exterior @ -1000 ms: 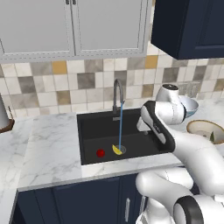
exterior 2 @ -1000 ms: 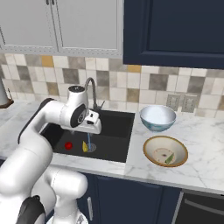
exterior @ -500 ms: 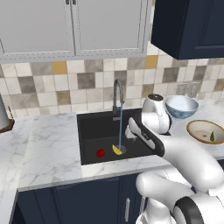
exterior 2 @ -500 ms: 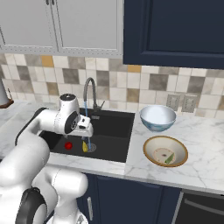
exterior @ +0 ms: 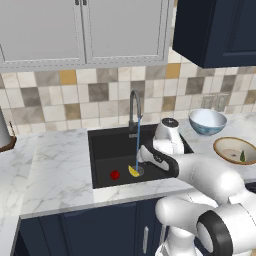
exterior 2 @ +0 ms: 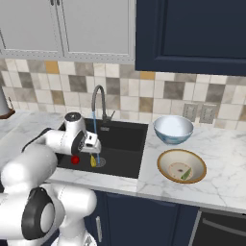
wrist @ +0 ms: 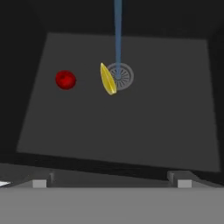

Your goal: Pick the lemon wedges from the sink and place them in one bowl. Place the apple in the other bowl. Then turn off the sink faucet.

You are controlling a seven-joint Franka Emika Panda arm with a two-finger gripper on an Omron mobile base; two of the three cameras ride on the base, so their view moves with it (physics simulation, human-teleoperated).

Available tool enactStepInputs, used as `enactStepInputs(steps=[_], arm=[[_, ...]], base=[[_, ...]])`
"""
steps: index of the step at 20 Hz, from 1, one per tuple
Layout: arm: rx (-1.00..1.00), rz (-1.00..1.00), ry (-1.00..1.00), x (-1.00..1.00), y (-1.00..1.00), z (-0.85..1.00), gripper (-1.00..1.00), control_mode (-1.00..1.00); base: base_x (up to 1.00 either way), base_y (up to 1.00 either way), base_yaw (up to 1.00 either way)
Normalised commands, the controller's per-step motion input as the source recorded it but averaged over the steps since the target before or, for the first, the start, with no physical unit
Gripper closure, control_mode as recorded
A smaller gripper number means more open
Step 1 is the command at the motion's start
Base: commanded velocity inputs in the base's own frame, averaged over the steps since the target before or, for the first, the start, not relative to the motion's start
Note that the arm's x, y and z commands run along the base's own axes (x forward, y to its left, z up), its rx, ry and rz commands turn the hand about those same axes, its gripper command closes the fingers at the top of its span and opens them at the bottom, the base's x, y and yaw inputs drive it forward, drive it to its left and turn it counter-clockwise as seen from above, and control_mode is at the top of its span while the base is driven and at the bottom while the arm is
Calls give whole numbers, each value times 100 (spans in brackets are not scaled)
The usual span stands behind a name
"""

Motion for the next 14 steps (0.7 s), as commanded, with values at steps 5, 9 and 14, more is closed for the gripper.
enactStepInputs(steps=[5,9,14], arm=[[0,-2,0,35,9,-20,-100,-100],[0,-5,2,28,0,-17,-100,-100],[0,-6,3,25,3,-29,-100,-100]], base=[[0,0,0],[0,0,0],[0,0,0]])
